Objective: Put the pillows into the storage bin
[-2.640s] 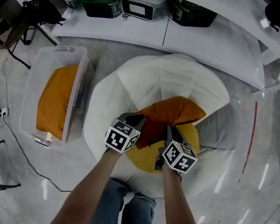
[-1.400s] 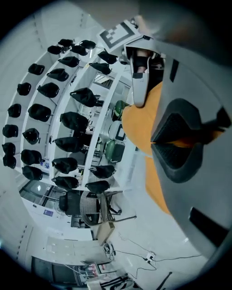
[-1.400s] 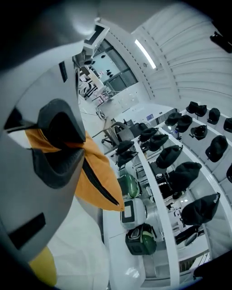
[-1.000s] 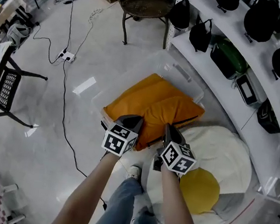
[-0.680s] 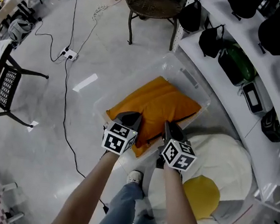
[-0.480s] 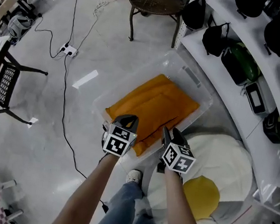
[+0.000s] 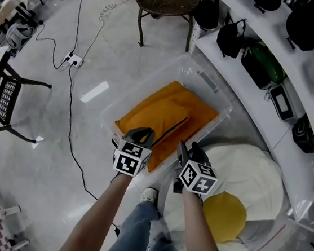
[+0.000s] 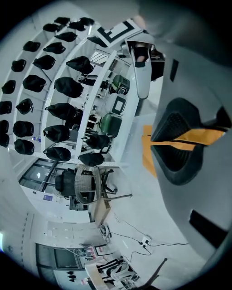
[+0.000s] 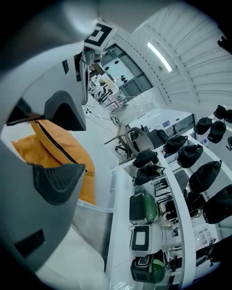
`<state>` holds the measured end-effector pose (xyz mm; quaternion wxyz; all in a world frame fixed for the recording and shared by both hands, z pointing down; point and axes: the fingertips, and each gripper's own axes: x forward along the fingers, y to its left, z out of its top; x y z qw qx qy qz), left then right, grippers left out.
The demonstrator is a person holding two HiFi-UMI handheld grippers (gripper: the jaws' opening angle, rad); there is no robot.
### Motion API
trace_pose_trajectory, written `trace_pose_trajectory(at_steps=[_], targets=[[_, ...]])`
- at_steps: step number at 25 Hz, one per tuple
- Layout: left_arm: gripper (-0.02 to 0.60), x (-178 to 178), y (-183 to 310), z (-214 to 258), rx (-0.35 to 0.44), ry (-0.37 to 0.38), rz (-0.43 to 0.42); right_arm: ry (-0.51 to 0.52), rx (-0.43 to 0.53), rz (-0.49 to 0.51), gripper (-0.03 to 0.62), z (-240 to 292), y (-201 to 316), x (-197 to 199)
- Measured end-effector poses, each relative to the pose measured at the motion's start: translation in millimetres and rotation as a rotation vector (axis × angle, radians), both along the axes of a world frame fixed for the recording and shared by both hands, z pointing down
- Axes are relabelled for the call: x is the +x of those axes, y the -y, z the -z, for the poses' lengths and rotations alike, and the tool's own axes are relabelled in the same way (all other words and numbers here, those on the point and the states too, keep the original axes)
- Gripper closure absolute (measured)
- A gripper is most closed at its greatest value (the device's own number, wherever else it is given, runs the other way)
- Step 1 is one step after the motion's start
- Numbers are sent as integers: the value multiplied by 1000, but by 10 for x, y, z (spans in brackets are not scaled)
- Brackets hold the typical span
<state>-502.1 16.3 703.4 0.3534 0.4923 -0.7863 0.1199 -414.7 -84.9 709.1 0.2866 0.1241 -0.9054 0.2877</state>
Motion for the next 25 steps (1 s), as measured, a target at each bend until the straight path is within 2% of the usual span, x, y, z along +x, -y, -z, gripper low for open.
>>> trace_pose_trajectory(at_steps=[5,10,15,21,25], targets=[[552,431,293,303,51,18,-44,47,30,-60,385,329,223,449],[552,1285,805,582,90,16,-149,74,55,-151,385,636,612,1252],[552,2411,1353,855,124,14,-279,84,93,-274,385,924,1030,2430],[552,3960,1995,1174,166,-6,-426,81,125,-444,385,1238,1466,4102],[552,5007,2245,1430,201,-11,-510,75,187,-525,385,1538,1604,5217]])
